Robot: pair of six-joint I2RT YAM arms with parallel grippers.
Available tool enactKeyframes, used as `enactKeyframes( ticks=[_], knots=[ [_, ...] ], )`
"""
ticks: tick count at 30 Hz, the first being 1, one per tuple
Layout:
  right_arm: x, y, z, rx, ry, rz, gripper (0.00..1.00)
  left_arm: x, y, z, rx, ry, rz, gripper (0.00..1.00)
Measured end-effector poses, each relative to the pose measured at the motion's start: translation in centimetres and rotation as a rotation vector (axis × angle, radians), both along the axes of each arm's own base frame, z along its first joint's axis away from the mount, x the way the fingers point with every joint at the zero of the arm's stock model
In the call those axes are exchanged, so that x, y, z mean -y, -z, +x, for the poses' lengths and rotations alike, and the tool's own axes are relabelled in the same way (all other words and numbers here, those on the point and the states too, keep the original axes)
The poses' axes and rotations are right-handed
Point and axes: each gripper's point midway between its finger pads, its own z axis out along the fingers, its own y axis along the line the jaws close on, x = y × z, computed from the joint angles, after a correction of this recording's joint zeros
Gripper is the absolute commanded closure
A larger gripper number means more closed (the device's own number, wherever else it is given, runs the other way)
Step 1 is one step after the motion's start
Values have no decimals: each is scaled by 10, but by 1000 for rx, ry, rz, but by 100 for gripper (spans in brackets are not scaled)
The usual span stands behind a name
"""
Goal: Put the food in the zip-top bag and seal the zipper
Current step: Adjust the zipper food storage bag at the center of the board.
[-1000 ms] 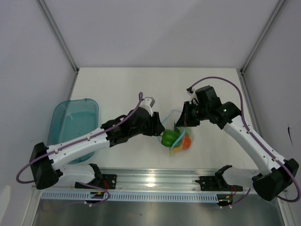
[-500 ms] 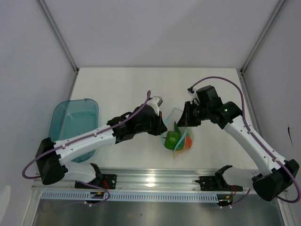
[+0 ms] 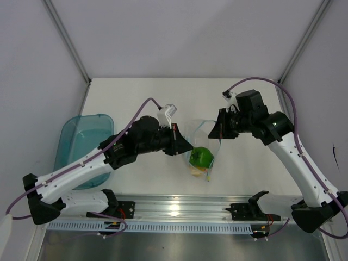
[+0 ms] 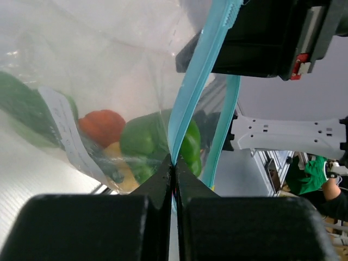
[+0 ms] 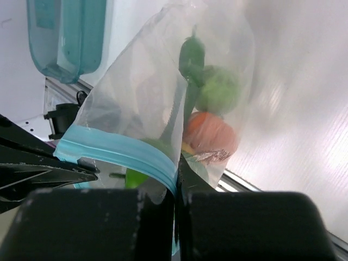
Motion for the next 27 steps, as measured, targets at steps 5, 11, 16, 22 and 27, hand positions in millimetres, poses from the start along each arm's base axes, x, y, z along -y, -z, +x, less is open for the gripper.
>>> enactKeyframes(
  ticks=[5,11,16,22,27],
  knots=[
    [0,36,9,-95,-6,-16,100,-3,42,11,-130,-48,95,100],
    [5,83,24,-226,7,-101,100,-17,105,8,-246,-69,227,99],
    [-1,26,29,-108,-25,-48,100,-11,36,-6,-138,-20,77,99],
    [-15,5,18,-40,-92,2,100,-11,-9,-14,-112,-37,-80,99],
    [-27,56,17,-160,-129,-52,95,-16,51,-12,-254,-133,-8,99]
  ],
)
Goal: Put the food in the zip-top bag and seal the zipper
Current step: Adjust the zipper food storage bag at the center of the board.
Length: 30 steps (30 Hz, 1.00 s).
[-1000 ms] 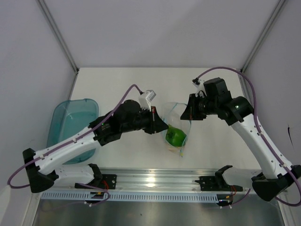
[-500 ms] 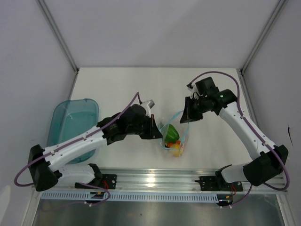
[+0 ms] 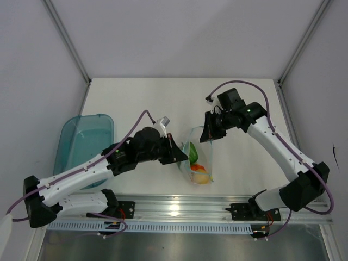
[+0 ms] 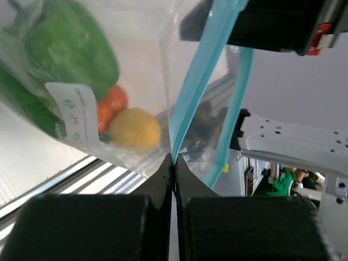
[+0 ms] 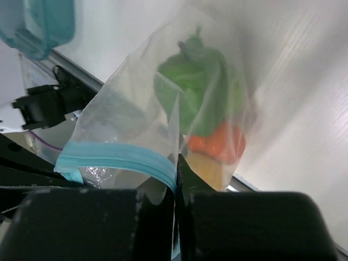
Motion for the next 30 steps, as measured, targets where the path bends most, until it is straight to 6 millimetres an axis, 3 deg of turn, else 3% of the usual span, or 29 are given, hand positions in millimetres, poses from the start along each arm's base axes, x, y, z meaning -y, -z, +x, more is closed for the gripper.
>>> enactKeyframes(
  ticks=[1,3,4,7,10,14,17,24,30],
  knots=[
    [-1,9,0,-20,-2,-15,83,-2,10,0,-25,-16,18,100],
    [-1,16,2,-26,1,-37,68,-6,21,2,-51,-56,37,99],
    [0,17,3,-18,0,-43,52,-8,22,4,-54,-76,36,99],
    [4,9,4,30,7,-46,28,-14,16,9,-47,-135,15,99],
    [12,-10,1,109,15,-37,18,-20,5,14,-30,-182,-13,100],
    [27,-48,-18,240,27,23,18,-23,-3,21,-21,-229,-18,99],
    [37,-62,-45,318,11,92,27,-22,-8,26,-21,-251,-22,99],
    [45,-33,-111,320,-92,208,46,-19,-4,30,-43,-278,-14,99],
    [34,-29,-124,317,-138,291,54,-17,-2,30,-54,-287,-14,100]
  ],
)
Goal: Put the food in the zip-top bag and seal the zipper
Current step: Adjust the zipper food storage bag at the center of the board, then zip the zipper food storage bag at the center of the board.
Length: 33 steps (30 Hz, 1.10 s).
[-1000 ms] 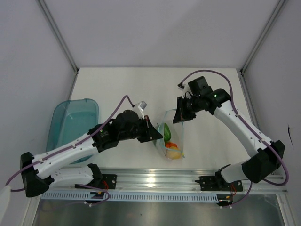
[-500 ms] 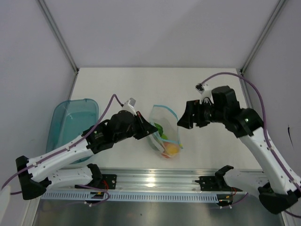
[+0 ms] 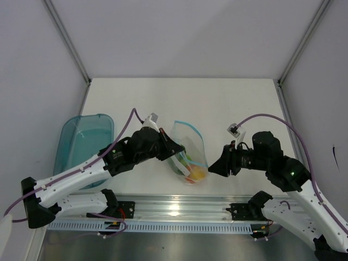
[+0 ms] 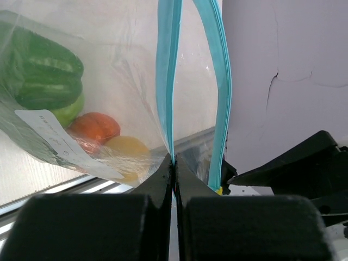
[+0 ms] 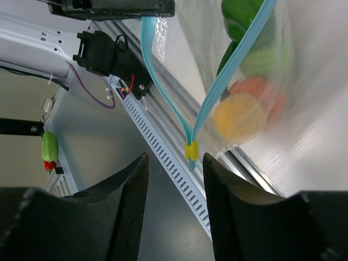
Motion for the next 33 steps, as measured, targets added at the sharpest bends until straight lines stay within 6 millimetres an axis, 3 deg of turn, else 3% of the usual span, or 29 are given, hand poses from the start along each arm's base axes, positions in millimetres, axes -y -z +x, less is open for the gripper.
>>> enactKeyframes(
  ticks=[9,17,23,25,28,30,33],
  knots=[
    [-22,22,-3,-30,-47,-14,57,0,0,-3,-19,-6,-5,99],
    [-40,52,3,-21,-47,-169,66,-1,2,-3,-20,-12,4,99],
    [-39,52,9,50,-1,-240,82,-3,2,-1,-17,-24,10,100],
    [-35,50,12,74,17,-262,97,-3,2,-1,-16,-25,11,99],
    [-28,45,16,96,45,-297,100,-3,0,-1,-6,-17,15,99],
    [-25,33,18,118,56,-306,100,-4,-2,-1,26,3,28,92],
    [-22,13,19,157,43,-297,100,-5,-10,-1,115,53,46,65]
  ],
)
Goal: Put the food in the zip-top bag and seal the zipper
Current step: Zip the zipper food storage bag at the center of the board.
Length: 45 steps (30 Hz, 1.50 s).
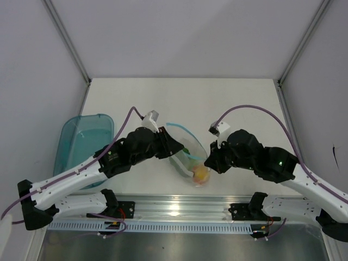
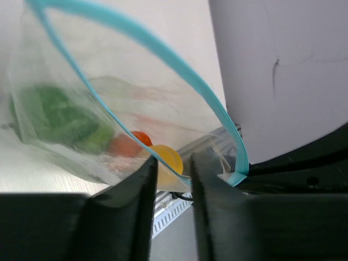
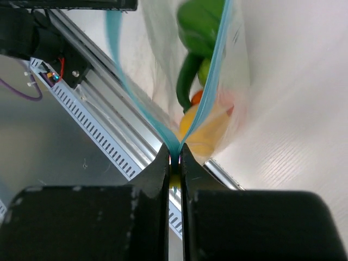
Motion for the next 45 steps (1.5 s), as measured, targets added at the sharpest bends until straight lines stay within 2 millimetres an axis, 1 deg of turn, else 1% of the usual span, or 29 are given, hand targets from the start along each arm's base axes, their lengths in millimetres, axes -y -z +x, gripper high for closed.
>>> enactKeyframes(
  ticks=[1,2,4,5,6,7,8,10,12,15,17,18,22,27,30,33,36,39,42,45],
  knots=[
    [0,-6,-1,10,-13,2,100,0,-5,0,43,22,-2,44],
    [1,-11,-2,17,-29,-1,100,-1,-10,-1,100,55,7,35],
    [2,-19,-6,26,-67,-11,100,-3,-25,-5,216,125,3,20],
    [1,-22,-7,29,-88,-18,100,-4,-33,-7,278,158,4,16],
    [1,-23,-9,30,-108,-25,100,-6,-43,-10,338,191,0,6],
    [0,-24,-12,27,-131,-33,100,-8,-53,-12,407,221,1,2],
    [0,-24,-14,26,-155,-38,100,-10,-63,-15,475,251,-1,0],
    [-1,-25,-20,17,-197,-47,100,-12,-79,-23,590,319,-3,0],
    [-2,-28,-27,5,-252,-50,100,-9,-92,-34,702,416,10,1],
    [-4,-34,-38,-12,-327,-39,100,2,-117,-52,859,584,0,1],
    [-5,-38,-45,-20,-366,-27,100,9,-126,-66,970,698,-20,0],
    [-5,-41,-48,-22,-383,-19,100,12,-124,-72,1017,753,-18,0],
    [-3,-46,-59,-38,-431,4,100,15,-104,-91,1148,924,-7,1],
    [-3,-49,-67,-58,-466,26,100,27,-92,-104,1204,1071,-27,1],
    [-4,-50,-70,-68,-480,33,100,38,-80,-107,1185,1142,-39,0],
    [-5,-50,-72,-75,-489,37,100,43,-70,-113,1151,1206,-64,1],
    [-6,-49,-72,-80,-492,34,100,51,-70,-119,1111,1277,-102,0],
    [-7,-47,-71,-86,-489,26,100,60,-70,-121,1075,1325,-134,0],
    [-8,-45,-68,-85,-481,18,100,62,-60,-123,1024,1355,-144,1],
    [-8,-45,-67,-81,-476,15,100,61,-55,-125,994,1365,-148,1]
  ],
)
